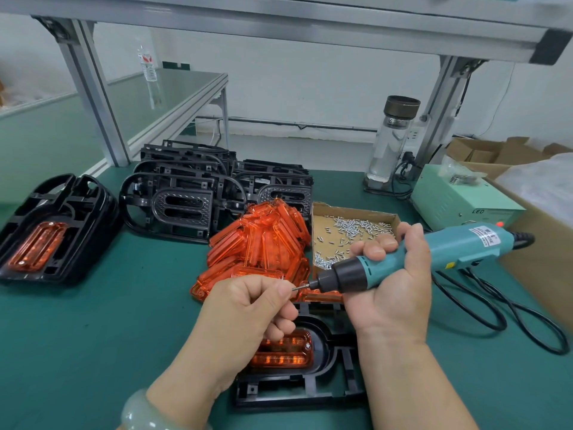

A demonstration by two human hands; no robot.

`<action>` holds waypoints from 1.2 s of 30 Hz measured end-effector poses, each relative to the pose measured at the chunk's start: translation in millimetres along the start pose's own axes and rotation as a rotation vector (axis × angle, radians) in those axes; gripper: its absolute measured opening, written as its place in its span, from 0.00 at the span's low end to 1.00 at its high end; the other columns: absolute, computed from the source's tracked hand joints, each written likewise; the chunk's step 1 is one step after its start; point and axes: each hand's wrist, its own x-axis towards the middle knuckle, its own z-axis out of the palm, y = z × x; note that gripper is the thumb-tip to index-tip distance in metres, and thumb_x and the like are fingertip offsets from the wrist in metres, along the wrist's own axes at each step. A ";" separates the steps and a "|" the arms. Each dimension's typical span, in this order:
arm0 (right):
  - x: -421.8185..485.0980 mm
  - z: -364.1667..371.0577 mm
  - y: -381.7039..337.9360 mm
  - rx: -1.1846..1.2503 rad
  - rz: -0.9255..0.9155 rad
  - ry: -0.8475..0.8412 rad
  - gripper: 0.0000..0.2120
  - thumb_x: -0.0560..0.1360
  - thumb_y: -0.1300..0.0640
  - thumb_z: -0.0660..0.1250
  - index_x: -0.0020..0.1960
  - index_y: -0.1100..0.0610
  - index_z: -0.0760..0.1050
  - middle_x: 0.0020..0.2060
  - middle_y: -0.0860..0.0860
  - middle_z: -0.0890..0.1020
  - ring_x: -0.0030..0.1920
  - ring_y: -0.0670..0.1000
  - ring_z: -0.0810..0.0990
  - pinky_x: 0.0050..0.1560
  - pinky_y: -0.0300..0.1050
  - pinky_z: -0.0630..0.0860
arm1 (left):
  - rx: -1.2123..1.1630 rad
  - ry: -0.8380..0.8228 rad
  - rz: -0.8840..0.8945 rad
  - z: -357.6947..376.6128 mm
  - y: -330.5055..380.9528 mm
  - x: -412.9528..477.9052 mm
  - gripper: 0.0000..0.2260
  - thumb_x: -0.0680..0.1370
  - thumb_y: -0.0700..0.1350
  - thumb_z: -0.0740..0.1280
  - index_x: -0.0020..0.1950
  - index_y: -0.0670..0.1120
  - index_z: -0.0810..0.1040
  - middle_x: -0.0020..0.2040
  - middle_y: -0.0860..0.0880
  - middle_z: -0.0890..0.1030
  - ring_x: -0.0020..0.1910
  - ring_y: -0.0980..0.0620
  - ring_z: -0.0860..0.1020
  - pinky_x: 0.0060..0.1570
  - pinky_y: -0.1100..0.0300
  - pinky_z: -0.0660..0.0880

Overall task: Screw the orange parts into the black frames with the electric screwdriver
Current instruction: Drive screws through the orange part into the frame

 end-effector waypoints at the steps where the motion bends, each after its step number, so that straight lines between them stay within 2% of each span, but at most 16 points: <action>1: -0.5 0.0 0.2 -0.002 -0.001 -0.006 0.07 0.78 0.52 0.64 0.43 0.51 0.70 0.27 0.44 0.71 0.23 0.43 0.69 0.37 0.37 0.77 | 0.042 0.009 0.017 -0.5 -0.5 0.4 0.09 0.73 0.49 0.69 0.33 0.50 0.83 0.30 0.46 0.82 0.28 0.55 0.78 0.28 0.67 0.73; 5: -2.6 -0.4 0.6 -0.005 -0.007 -0.027 0.07 0.79 0.53 0.63 0.42 0.51 0.70 0.27 0.44 0.71 0.23 0.43 0.70 0.36 0.38 0.77 | 0.169 0.026 0.058 -1.9 -0.5 -0.2 0.14 0.76 0.46 0.67 0.30 0.50 0.80 0.28 0.49 0.80 0.25 0.58 0.76 0.27 0.69 0.72; 9: -3.7 0.1 2.5 -0.010 -0.003 -0.033 0.07 0.79 0.53 0.63 0.43 0.52 0.70 0.27 0.44 0.71 0.24 0.43 0.70 0.36 0.38 0.77 | 0.259 0.036 0.073 -3.4 -0.1 0.5 0.13 0.76 0.47 0.66 0.31 0.52 0.79 0.28 0.51 0.80 0.25 0.60 0.76 0.26 0.69 0.71; 13: -4.7 0.7 3.0 -0.018 -0.007 -0.035 0.07 0.79 0.53 0.63 0.42 0.51 0.70 0.27 0.44 0.71 0.24 0.43 0.69 0.35 0.38 0.76 | 0.377 0.082 0.143 -2.4 -0.4 0.4 0.13 0.76 0.48 0.66 0.31 0.49 0.77 0.28 0.53 0.80 0.25 0.61 0.76 0.27 0.70 0.71; 19: -4.4 0.8 0.8 0.034 0.005 0.013 0.06 0.77 0.52 0.65 0.43 0.51 0.70 0.28 0.44 0.70 0.24 0.43 0.68 0.36 0.38 0.76 | 0.324 0.087 0.146 3.3 1.1 -1.1 0.13 0.77 0.46 0.65 0.33 0.47 0.77 0.27 0.51 0.80 0.24 0.59 0.75 0.25 0.68 0.71; 24: -5.7 1.4 2.6 0.025 -0.008 0.023 0.08 0.77 0.52 0.66 0.42 0.52 0.70 0.28 0.45 0.71 0.24 0.44 0.69 0.36 0.38 0.76 | 0.337 0.091 0.149 3.6 0.0 -0.8 0.13 0.77 0.48 0.63 0.35 0.46 0.78 0.27 0.52 0.80 0.24 0.59 0.76 0.26 0.70 0.70; 28: -6.2 2.2 4.9 0.024 0.001 0.029 0.07 0.77 0.52 0.65 0.42 0.52 0.70 0.27 0.44 0.71 0.24 0.44 0.69 0.36 0.39 0.75 | 0.253 0.080 0.132 3.9 0.6 0.3 0.20 0.72 0.56 0.62 0.35 0.39 0.79 0.28 0.55 0.80 0.23 0.58 0.75 0.25 0.71 0.68; 32: -4.5 0.9 3.2 0.025 0.007 0.044 0.08 0.78 0.52 0.65 0.41 0.52 0.70 0.27 0.45 0.71 0.24 0.44 0.69 0.36 0.38 0.76 | 0.202 0.098 0.153 4.1 -1.6 -0.4 0.18 0.69 0.58 0.63 0.33 0.45 0.80 0.28 0.51 0.81 0.23 0.58 0.76 0.24 0.70 0.69; 36: -1.5 0.9 1.2 0.034 0.019 0.066 0.09 0.77 0.51 0.66 0.41 0.52 0.70 0.27 0.45 0.70 0.24 0.44 0.69 0.36 0.39 0.76 | 0.142 0.031 0.137 -0.2 -2.2 0.5 0.15 0.69 0.58 0.63 0.38 0.50 0.83 0.31 0.47 0.82 0.27 0.55 0.77 0.26 0.67 0.72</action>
